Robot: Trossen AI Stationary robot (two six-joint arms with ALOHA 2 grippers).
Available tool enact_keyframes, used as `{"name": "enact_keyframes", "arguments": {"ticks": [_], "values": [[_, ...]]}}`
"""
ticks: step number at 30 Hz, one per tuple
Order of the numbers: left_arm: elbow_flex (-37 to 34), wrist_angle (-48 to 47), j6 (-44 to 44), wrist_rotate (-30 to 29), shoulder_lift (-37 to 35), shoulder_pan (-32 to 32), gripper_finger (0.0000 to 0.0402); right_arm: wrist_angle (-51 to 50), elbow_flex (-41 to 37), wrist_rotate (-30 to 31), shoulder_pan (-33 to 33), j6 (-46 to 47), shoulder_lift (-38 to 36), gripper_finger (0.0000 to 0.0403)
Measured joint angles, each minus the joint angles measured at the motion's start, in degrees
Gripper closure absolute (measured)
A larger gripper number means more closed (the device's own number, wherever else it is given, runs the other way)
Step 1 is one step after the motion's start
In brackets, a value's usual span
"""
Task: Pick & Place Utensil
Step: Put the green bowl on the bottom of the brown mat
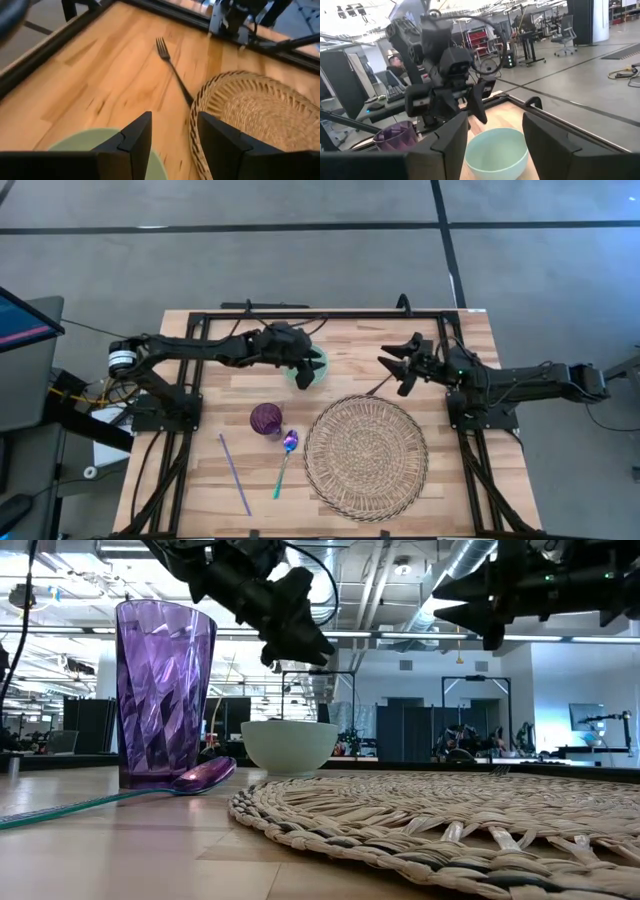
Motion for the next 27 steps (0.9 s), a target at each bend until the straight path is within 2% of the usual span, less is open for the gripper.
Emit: {"name": "enact_keyframes", "arguments": {"ticks": [8,15,19,27], "values": [[1.1,-5.5,0.0,0.1,2.1,-1.5,0.0252,0.0,0.8,0.0,-0.5,0.0,0.5,0.0220],[-0.2,-5.3,0.6,-0.1,7.5,-3.0,0.0262,-0.1,0.8,0.0,-1.1,0.0,0.5,0.0220],[-0.2,-4.8,1.3,-2.4,9.9,-3.0,0.0269,-0.1,0.8,0.0,-1.1,0.0,0.5,0.0223],[-0.3,-5.0,2.9,-4.1,11.7,-2.5,0.0285,-0.4,0.8,0.0,-1.1,0.0,0.5,0.0223]]}}
